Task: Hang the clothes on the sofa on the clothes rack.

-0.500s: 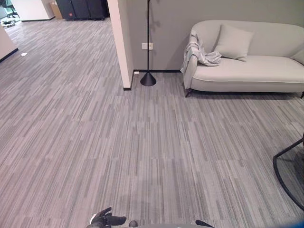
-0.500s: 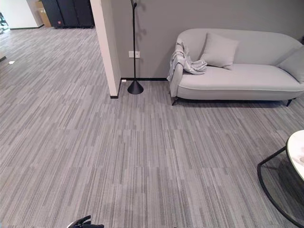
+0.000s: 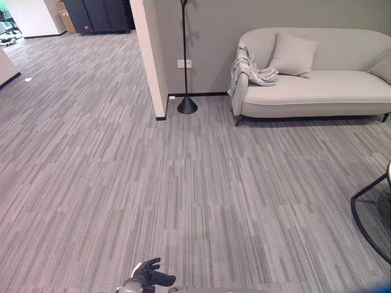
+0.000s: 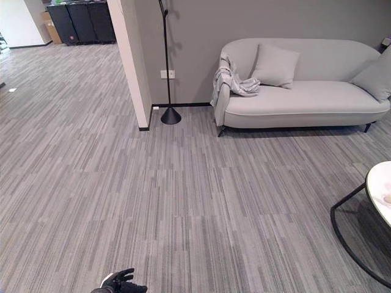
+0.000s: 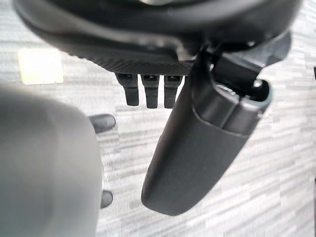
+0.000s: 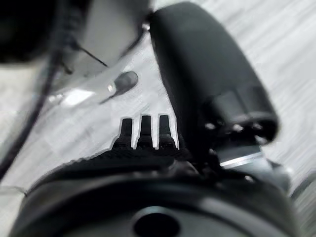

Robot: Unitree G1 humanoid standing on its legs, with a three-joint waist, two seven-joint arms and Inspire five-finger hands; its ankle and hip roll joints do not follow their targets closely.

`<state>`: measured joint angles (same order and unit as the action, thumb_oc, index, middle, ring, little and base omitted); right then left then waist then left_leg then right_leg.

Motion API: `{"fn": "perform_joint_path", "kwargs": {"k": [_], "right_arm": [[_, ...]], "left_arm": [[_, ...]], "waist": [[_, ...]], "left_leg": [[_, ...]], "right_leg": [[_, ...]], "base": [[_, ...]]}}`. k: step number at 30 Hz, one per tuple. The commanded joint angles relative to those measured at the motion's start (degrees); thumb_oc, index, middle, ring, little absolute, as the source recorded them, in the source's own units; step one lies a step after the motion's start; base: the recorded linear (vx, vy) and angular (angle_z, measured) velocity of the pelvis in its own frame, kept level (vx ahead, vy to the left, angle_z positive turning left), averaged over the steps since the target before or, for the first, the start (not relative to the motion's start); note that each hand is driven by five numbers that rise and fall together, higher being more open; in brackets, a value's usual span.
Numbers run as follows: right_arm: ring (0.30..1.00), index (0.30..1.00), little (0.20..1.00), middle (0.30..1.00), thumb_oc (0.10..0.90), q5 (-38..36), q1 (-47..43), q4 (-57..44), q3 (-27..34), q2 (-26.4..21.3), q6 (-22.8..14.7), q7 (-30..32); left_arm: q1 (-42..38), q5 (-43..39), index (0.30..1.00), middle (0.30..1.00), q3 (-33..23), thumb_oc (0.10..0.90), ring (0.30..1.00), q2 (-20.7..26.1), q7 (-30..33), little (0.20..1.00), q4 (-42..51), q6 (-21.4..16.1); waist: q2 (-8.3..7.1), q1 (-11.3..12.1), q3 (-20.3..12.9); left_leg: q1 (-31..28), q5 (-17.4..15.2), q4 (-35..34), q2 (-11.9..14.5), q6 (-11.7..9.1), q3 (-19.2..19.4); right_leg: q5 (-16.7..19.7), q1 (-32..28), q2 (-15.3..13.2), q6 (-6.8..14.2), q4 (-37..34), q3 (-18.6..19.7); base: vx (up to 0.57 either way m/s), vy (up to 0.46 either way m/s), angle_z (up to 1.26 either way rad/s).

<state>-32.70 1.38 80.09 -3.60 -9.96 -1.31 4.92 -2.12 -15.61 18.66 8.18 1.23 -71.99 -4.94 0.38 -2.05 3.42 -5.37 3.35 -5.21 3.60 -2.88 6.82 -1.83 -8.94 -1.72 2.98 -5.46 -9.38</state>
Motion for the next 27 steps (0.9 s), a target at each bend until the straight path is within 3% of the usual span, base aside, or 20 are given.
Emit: {"fn": "perform_joint_path", "kwargs": {"k": [1, 15, 20, 22, 23, 24, 25, 26, 27], "right_arm": [[0.9, 0.9, 0.9, 0.9, 0.8, 3.0, -3.3, 2.3, -1.6, 0.3, -0.1, -1.4], [0.9, 0.9, 0.9, 0.9, 0.8, 7.6, -4.1, -0.9, -4.9, 0.1, -0.9, -0.7], [0.9, 0.9, 0.9, 0.9, 0.8, 9.6, -5.1, -1.8, -6.3, -0.6, -1.3, -0.2], [0.9, 0.9, 0.9, 0.9, 0.8, 11.8, -5.7, -2.8, -7.7, -1.2, -1.5, 0.2], [0.9, 0.9, 0.9, 0.9, 0.8, 13.7, -6.1, -3.6, -8.8, -1.4, -1.5, 0.4], [0.9, 0.9, 0.9, 0.9, 0.8, 13.7, -6.1, -3.6, -8.8, -1.4, -1.5, 0.4], [0.9, 0.9, 0.9, 0.9, 0.8, 15.7, -6.4, -3.9, -9.8, -1.7, -1.3, 0.8], [0.9, 0.9, 0.9, 0.9, 0.8, 17.4, -6.7, -3.9, -10.7, -2.2, -1.0, 1.3], [0.9, 0.9, 0.9, 0.9, 0.8, 18.3, -6.6, -3.0, -11.0, -2.4, -0.6, 1.3]], "left_arm": [[-3.2, 3.9, 0.9, 0.9, 1.0, 0.8, 0.9, -2.5, 0.1, 0.9, -4.3, -1.7], [-3.3, 4.9, 0.9, 0.9, 1.1, 0.8, 0.9, -1.9, 1.1, 0.9, -3.9, -1.8], [-3.6, 2.2, 0.9, 0.9, -1.1, 0.8, 0.9, -0.9, 1.8, 0.9, -3.6, -1.8], [-3.1, 1.8, 0.9, 0.9, -1.5, 0.8, 0.9, -0.4, 1.9, 0.9, -2.8, -2.2], [-3.0, 1.7, 0.9, 0.9, -1.9, 0.8, 0.9, 0.0, 2.1, 0.9, -2.6, -2.3], [-3.1, 1.7, 0.9, 0.9, -1.9, 0.8, 0.9, 0.0, 2.1, 0.9, -2.6, -2.3], [-3.0, 1.3, 0.9, 0.9, -2.6, 0.8, 0.9, 0.4, 2.3, 0.9, -2.6, -2.3], [-2.7, 0.0, 0.9, 0.9, -3.5, 0.8, 0.9, 0.7, 2.7, 0.9, -2.7, -2.4], [-2.5, -0.6, 0.9, 0.9, -4.1, 0.8, 0.9, 0.7, 2.7, 0.9, -3.0, -2.5]], "waist": [[-0.47, 0.4, 2.3], [-0.25, 0.6, 3.4], [-0.51, 0.8, 4.5], [-1.42, 1.2, 6.4], [-1.98, 1.5, 7.7], [-1.9, 1.3, 7.6], [-2.5, 1.6, 9.1], [-2.74, 2.3, 11.0], [-3.1, 2.8, 11.2]], "left_leg": [[-3.1, -5.9, 0.2, 2.4, -2.0, -3.1], [-2.5, -4.9, 0.2, 3.1, -2.6, -4.0], [-2.1, -4.1, 1.3, 4.7, -3.4, -3.1], [1.8, -5.7, 10.1, 4.3, -3.0, -3.4], [5.2, -4.7, 16.3, 3.8, -3.2, -4.0], [5.7, -5.0, 16.9, 3.9, -3.2, -4.2], [9.9, -3.6, 24.0, 3.5, -3.0, -5.4], [14.2, -1.5, 29.7, 1.8, -2.1, -7.7], [17.2, -1.6, 30.5, -0.3, -1.6, -8.1]], "right_leg": [[-0.6, 0.6, -2.3, 3.6, 0.5, -0.1], [-1.2, 0.5, -1.6, 2.9, 0.5, -0.8], [-1.5, 1.2, -0.2, 1.8, 0.5, 0.3], [-1.5, 1.3, 0.0, 0.9, 0.6, 2.0], [-1.4, 1.4, 0.1, 0.5, 0.8, 2.6], [-1.4, 1.6, 0.2, 0.5, 0.8, 2.5], [-1.4, 1.5, 0.1, -0.1, 0.9, 2.6], [-1.9, 1.2, 0.2, -0.7, 1.3, 3.0], [-2.3, 1.4, -0.1, -0.7, 1.3, 3.2]], "base": [[0.0, 0.0, 0.0], [0.0, -0.028, 0.01], [-0.03, -0.096, 0.0], [-0.09, -0.137, -0.17], [-0.09, -0.114, -0.28], [-0.08, -0.143, -0.36], [-0.05, -0.139, -0.31], [-0.02, -0.17, -0.33], [0.01, -0.089, -0.2]]}}
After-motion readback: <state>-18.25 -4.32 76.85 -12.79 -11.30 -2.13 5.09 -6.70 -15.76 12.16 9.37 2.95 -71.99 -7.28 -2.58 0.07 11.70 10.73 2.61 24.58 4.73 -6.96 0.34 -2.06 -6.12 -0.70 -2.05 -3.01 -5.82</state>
